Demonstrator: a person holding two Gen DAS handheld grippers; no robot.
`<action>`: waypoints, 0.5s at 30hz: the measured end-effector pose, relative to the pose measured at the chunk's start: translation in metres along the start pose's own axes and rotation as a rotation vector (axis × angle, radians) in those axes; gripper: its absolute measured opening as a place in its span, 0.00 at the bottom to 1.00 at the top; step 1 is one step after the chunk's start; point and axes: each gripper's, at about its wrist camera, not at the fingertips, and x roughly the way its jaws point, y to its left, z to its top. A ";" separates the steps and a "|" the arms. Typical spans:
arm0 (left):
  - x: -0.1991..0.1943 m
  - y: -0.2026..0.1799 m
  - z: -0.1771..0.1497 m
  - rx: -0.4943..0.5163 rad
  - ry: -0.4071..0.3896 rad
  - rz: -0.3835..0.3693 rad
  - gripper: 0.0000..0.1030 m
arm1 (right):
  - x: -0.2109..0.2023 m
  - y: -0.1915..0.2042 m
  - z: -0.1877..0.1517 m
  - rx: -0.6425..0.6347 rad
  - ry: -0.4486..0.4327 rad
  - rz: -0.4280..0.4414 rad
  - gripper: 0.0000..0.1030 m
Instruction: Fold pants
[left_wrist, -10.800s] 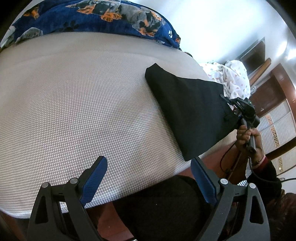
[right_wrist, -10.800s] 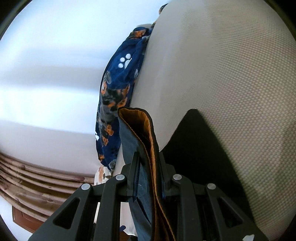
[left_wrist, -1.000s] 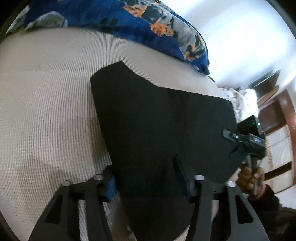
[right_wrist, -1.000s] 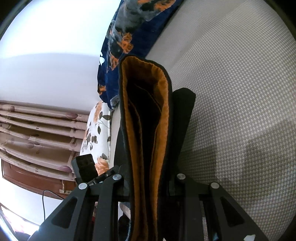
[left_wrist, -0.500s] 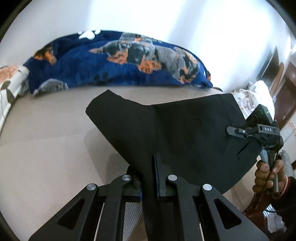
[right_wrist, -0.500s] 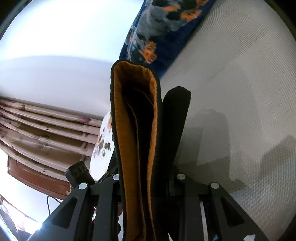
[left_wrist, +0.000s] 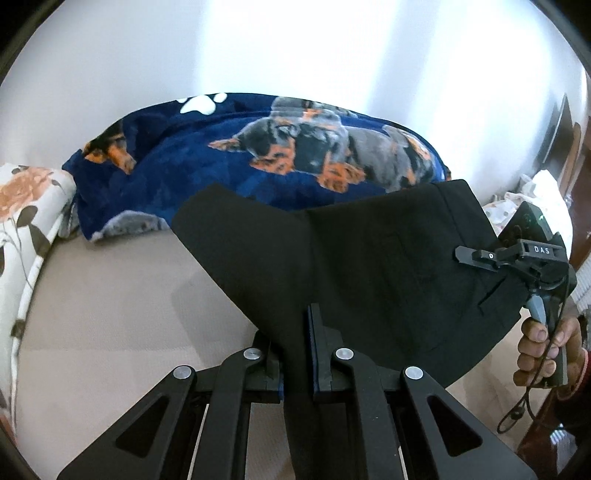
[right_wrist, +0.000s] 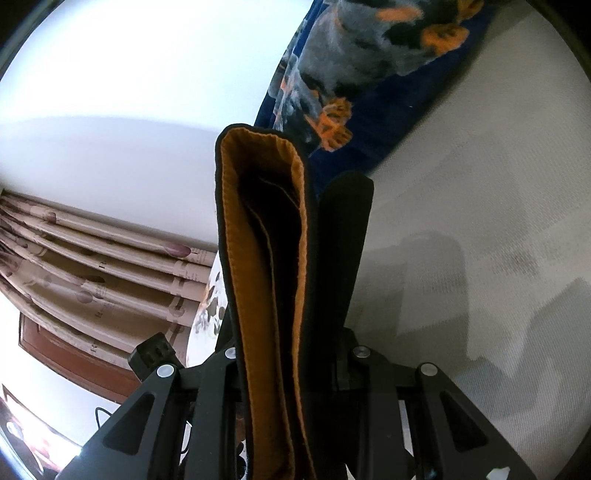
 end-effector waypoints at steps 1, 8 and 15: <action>0.002 0.003 0.001 -0.001 -0.001 0.004 0.09 | 0.003 0.000 0.002 -0.002 0.002 0.001 0.23; 0.022 0.031 0.013 -0.007 -0.009 0.043 0.09 | 0.041 -0.007 0.028 -0.011 0.028 -0.004 0.23; 0.048 0.069 0.012 -0.058 0.010 0.070 0.09 | 0.074 -0.025 0.044 -0.002 0.051 -0.033 0.22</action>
